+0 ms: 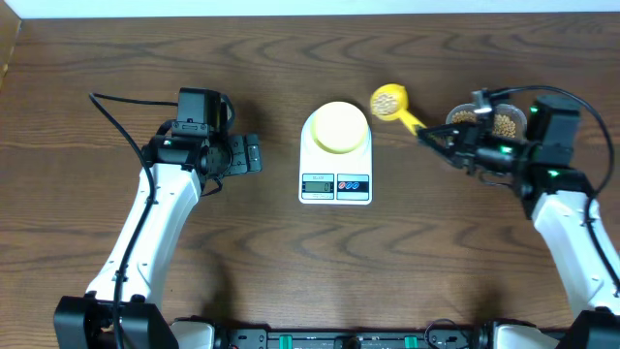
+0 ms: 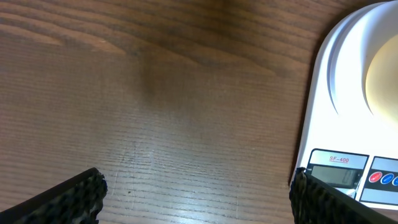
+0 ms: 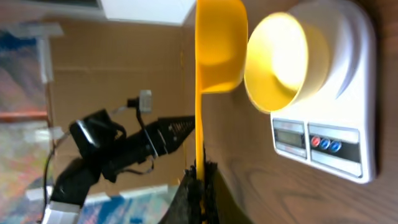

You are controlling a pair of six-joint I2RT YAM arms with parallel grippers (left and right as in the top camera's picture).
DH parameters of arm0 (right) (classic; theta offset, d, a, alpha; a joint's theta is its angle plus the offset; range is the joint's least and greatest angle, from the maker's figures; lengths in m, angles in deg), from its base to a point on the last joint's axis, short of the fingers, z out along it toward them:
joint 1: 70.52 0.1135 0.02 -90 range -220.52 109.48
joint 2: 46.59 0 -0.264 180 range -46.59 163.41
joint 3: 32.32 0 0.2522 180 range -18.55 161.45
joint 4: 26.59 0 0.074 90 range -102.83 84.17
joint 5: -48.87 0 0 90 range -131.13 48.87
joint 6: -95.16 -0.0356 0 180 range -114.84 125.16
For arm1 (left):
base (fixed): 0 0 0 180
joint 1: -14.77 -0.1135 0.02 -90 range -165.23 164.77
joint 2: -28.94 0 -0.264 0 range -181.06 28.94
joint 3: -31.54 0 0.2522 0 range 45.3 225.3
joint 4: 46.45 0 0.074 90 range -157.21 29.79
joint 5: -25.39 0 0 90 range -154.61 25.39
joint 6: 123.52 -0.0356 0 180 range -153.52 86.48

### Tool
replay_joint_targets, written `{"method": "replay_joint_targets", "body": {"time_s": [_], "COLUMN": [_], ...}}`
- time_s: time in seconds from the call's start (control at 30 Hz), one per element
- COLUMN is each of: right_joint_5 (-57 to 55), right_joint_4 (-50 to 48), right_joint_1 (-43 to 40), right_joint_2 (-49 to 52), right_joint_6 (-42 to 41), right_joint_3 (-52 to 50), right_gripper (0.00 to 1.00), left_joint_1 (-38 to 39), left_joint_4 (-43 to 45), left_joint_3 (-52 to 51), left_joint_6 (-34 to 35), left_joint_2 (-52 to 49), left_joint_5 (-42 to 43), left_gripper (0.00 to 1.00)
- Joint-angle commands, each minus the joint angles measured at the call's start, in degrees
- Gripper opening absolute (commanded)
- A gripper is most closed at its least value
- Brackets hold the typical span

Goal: Scoop item into bowl and weigh 50g on scale
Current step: 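Lift the filled yellow scoop and carry it left over the bowl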

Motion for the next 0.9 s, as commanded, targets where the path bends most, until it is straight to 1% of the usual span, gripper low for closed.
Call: {"method": "replay_joint_targets", "body": {"time_s": [0.0,0.07,0.33,0.4,0.5,0.57,0.87], "right_joint_5": [-8.52,-11.93,-26.03,-30.1,-36.06,-37.51,-41.86], "right_joint_4": [-3.82,-4.92,-3.43,-2.69,-2.58,-2.56,-2.95], "right_joint_1": [6.4,8.79,16.26,17.44,18.91,19.71,22.49], "right_joint_2": [0.17,0.17,0.17,0.17,0.17,0.17,0.79], "right_joint_6": [-5.73,-4.2,19.04,22.03,23.02,24.46,25.49], "right_joint_3": [-0.15,-0.15,-0.15,-0.15,-0.15,-0.15,-0.15], "right_gripper": [0.01,0.01,0.02,0.02,0.01,0.01,0.01], "left_joint_1": [-0.11,-0.11,-0.11,-0.11,-0.11,-0.11,-0.11], "left_joint_4": [-0.07,-0.07,-0.07,-0.07,-0.07,-0.09,-0.07], "left_joint_3": [0.94,0.94,0.94,0.94,0.94,0.94,0.94], "left_joint_6": [-0.59,-0.59,-0.59,-0.59,-0.59,-0.59,-0.59], "left_joint_2": [0.09,0.09,0.09,0.09,0.09,0.09,0.09], "left_joint_5": [-0.74,-0.74,-0.74,-0.74,-0.74,-0.74,-0.74], "left_gripper": [0.97,0.97,0.97,0.97,0.97,0.97,0.97]}}
